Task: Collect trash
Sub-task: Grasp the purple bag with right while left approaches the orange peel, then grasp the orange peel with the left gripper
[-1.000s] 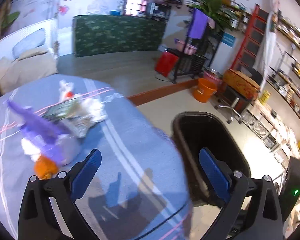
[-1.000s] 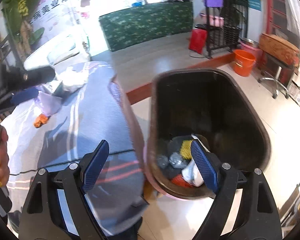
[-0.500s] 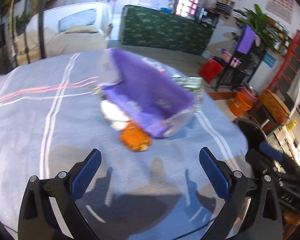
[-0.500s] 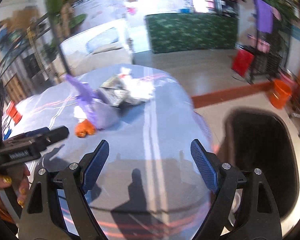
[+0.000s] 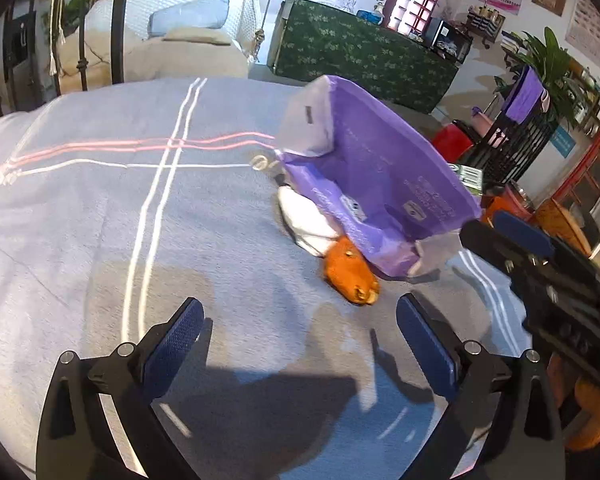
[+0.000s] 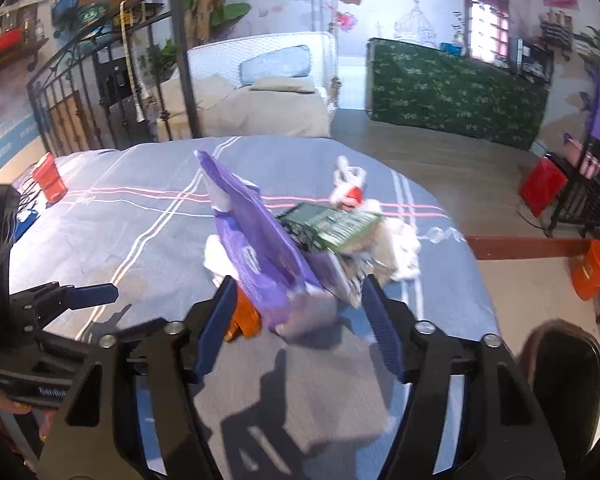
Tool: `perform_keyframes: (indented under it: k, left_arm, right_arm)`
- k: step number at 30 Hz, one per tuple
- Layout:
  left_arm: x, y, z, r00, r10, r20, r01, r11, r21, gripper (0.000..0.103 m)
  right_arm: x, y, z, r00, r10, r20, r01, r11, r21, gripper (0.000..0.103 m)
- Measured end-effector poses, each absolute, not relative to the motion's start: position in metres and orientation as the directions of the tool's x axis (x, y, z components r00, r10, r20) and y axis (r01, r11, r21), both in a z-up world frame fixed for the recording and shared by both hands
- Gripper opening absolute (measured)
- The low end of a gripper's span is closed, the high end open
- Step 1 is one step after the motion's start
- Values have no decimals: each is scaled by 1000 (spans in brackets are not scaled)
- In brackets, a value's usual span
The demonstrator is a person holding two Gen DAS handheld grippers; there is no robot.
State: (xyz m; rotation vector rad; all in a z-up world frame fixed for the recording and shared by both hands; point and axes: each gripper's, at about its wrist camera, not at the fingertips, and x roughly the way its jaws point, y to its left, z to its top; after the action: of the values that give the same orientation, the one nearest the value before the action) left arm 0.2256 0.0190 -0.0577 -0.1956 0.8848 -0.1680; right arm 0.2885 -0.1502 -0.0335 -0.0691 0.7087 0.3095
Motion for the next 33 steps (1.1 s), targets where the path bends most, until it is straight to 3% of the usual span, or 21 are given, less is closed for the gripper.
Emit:
perform_keyframes:
  k: [5,8,9,10,20,25,33]
  left_arm:
    - [226,35,-60,619,-210,-757,51,972,-228,95]
    - [228,34,-61,607,-220,-764,76,973,-220,95]
    - [229,32,-60,606,-220,-765,82,973,-215,95]
    - [231,31,-61,603,-226,-765,87,972,-219,95]
    - [249,-2,-66,554,-269,-788,215,960,-177,94]
    - [264,-11,-77,503,-293,-813,247,950,-190,78]
    - [283,-19,-81,496,-265,-827,274,951,-140,76]
  right_arm:
    - [309,-137,-44,700,238,-674,-321,947,1,58]
    - [317,-134,-52,685,216,-696,-318,948,-19,42]
    - [317,-133,-54,683,207,-701,-313,949,-25,27]
    - [317,-134,-56,679,202,-705,-307,951,-23,22]
    - [289,-156,-28,717,269,-643,-304,951,58,17]
    - [272,-166,-12,747,270,-608,-282,956,78,16]
    - [248,-182,-5,768,244,-592,-236,967,93,16]
